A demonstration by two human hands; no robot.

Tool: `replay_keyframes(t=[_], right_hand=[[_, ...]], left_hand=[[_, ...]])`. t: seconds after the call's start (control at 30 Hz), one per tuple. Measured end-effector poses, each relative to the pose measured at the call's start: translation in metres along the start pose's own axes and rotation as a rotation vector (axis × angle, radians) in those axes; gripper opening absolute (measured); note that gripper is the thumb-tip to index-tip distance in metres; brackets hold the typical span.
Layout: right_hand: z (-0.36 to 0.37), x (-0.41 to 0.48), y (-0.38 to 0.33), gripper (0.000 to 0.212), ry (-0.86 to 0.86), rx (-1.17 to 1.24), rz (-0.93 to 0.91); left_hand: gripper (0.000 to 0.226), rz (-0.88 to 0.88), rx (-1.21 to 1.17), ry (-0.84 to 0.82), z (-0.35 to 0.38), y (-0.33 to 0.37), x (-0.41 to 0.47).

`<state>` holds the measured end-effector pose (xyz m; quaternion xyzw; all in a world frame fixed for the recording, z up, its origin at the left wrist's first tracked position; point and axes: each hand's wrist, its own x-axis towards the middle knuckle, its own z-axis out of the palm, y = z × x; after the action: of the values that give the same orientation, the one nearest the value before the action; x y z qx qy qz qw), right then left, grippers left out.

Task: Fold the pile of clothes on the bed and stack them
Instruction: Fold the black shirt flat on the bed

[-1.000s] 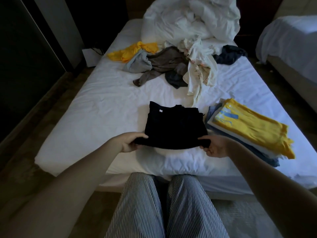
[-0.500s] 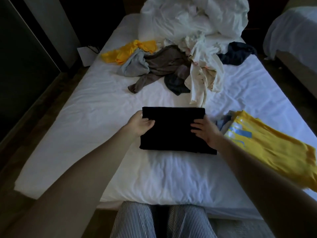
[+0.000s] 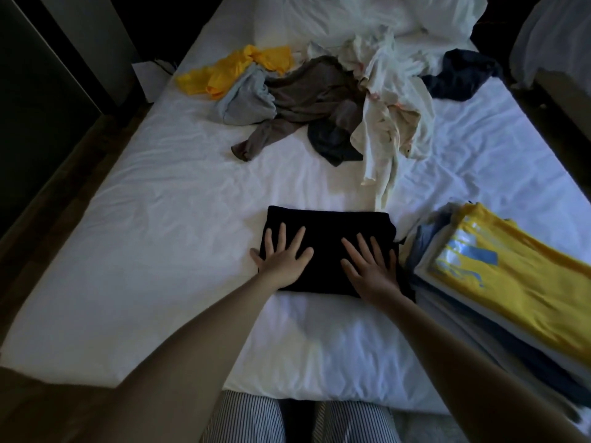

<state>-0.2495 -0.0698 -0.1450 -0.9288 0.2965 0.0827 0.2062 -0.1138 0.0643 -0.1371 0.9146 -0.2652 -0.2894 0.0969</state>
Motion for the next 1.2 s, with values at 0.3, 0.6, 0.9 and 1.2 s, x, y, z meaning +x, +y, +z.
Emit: replay_keyframes(t=[0.3,0.6,0.9,1.2], right_hand=[[0.012,-0.025,-0.04,0.078,0.507,0.549,0.567],[-0.016,-0.01,-0.023,0.076,0.375,1.075,0.719],[-0.039,-0.034,-0.008,0.044,-0.016,1.68,0.495],[-0.091,-0.066,0.002,0.046,0.133,1.729,0.312]], left_hand=[[0.081,-0.218,-0.557,0.253,-0.011,-0.021,-0.003],[0.051,-0.247,-1.175,-0.059,-0.022,-0.041,-0.015],[0.036,-0.099,-1.233,-0.087,-0.044,-0.042,-0.047],[0.034,0.076,-1.195,-0.089,-0.085,0.01,-0.072]])
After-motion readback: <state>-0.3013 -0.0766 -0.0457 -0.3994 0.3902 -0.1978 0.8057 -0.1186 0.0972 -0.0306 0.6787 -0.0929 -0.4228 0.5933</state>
